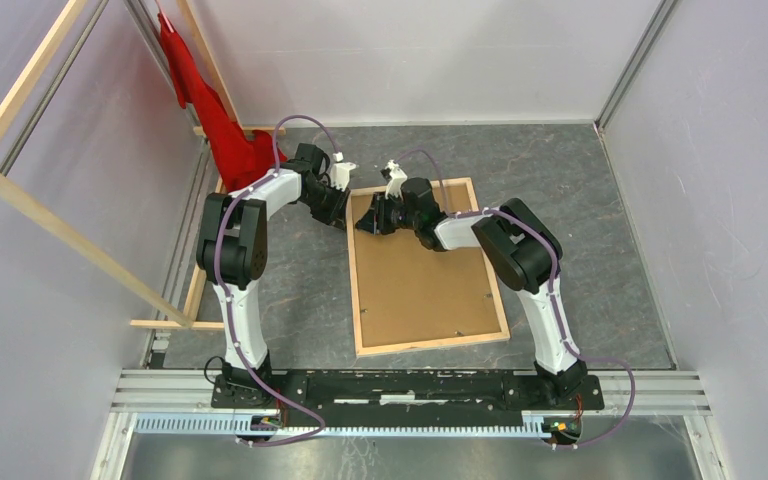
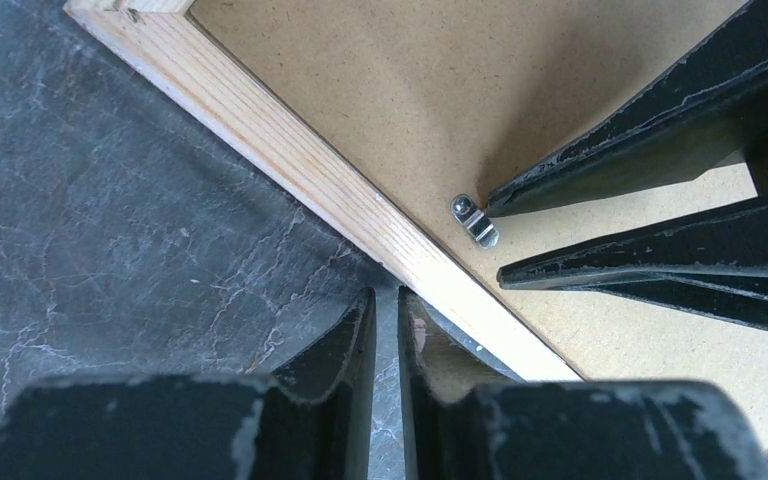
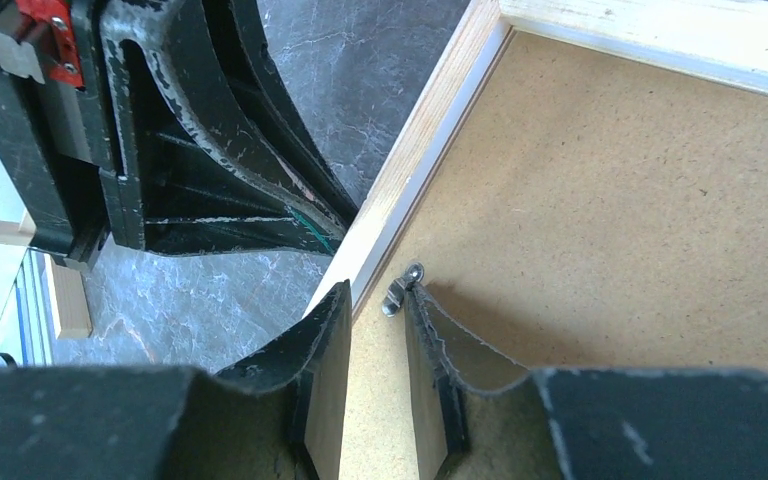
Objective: Put the photo into the frame
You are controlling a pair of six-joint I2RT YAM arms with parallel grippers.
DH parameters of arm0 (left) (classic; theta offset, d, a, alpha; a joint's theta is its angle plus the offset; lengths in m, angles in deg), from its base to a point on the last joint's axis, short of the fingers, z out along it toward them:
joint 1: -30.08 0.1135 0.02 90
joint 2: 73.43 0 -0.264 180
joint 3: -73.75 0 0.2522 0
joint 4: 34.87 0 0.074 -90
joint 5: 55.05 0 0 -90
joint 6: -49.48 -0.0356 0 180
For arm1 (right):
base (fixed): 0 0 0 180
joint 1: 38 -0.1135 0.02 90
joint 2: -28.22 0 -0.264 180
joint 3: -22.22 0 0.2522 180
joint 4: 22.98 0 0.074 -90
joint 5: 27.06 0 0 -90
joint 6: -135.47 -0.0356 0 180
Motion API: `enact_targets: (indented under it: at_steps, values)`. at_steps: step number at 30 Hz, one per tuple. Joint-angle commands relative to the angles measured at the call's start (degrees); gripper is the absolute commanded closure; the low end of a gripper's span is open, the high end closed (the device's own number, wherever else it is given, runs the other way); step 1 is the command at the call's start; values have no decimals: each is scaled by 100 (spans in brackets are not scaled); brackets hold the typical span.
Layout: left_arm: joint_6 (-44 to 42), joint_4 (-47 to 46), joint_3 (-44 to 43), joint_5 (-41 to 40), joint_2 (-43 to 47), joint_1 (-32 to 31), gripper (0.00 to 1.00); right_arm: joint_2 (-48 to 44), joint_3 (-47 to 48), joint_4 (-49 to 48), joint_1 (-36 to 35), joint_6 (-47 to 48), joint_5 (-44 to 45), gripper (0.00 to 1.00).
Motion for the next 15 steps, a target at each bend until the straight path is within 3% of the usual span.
enact_targets:
  at_steps: [1,15]
  values:
    - [150,-134,-31,-36,-41,1,80,86,202,-27,-65,-38,-75,68]
    - [152,-91,-35,59,-23,-13,80,310,309,-203,-56,-203,-59,70]
